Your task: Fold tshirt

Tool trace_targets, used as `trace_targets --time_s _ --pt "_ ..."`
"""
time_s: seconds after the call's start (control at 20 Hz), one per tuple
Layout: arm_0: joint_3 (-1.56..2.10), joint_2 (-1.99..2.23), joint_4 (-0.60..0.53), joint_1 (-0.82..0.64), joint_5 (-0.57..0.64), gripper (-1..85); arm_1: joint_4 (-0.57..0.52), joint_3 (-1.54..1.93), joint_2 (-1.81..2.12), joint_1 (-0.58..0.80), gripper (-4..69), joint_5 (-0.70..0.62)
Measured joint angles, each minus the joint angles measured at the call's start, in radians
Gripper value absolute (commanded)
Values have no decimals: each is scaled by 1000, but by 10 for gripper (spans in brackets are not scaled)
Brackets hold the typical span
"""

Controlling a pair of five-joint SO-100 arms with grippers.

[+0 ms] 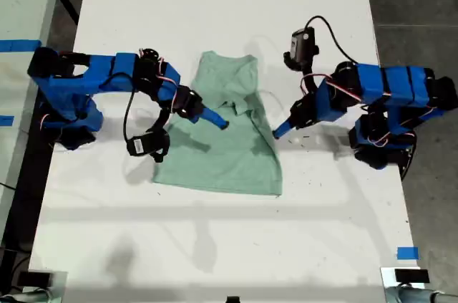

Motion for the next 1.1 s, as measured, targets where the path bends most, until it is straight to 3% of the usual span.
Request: trace_targets --time_s 0.15,0.3,1.1 --pt "291 179 -155 40 -97 410 -95 91 0 -37 282 17" --pt "476 278 -216 61 -163 409 -199 186 -5 -71 284 43" --pt "554 307 -252 71 -181 405 -569 362 -273 -161 263 187"
